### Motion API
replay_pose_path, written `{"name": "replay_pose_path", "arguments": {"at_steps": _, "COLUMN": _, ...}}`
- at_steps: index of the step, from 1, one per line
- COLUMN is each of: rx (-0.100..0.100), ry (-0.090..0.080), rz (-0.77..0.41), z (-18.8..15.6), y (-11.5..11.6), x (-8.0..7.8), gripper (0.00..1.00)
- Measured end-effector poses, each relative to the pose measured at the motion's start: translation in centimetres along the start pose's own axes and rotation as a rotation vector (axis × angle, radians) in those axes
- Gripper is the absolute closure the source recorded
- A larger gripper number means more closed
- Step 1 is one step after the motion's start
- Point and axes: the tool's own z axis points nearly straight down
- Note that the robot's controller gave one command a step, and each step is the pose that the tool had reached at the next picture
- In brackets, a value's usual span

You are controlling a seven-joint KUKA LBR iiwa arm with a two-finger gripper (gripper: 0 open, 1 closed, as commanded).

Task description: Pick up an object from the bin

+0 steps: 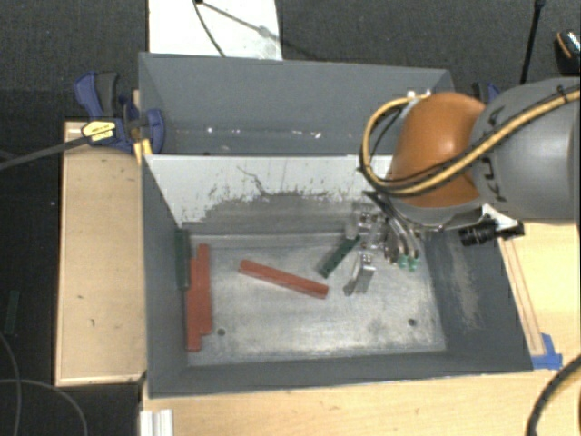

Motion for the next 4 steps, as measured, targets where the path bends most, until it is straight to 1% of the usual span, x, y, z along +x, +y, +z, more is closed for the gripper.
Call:
{"name": "replay_pose_path", "arguments": {"at_steps": 1, "rx": -0.001, "ry": 0.004, "rz": -0.008, "z": 8.2, "y": 5.9, "x": 4.1, "gripper": 0.00}}
{"name": "replay_pose_path", "arguments": {"at_steps": 2, "rx": 0.000, "ry": -0.006, "rz": -0.002, "z": 7.7, "y": 5.6, "x": 3.7, "gripper": 1.00}}
{"name": "replay_pose_path", "arguments": {"at_steps": 3, "rx": -0.003, "ry": -0.015, "rz": -0.031, "z": -9.6, "y": 6.5, "x": 2.2, "gripper": 1.00}}
{"name": "replay_pose_path", "arguments": {"at_steps": 4, "rx": 0.000, "ry": -0.009, "rz": -0.117, "z": -8.5, "y": 5.5, "x": -0.2, "gripper": 1.00}}
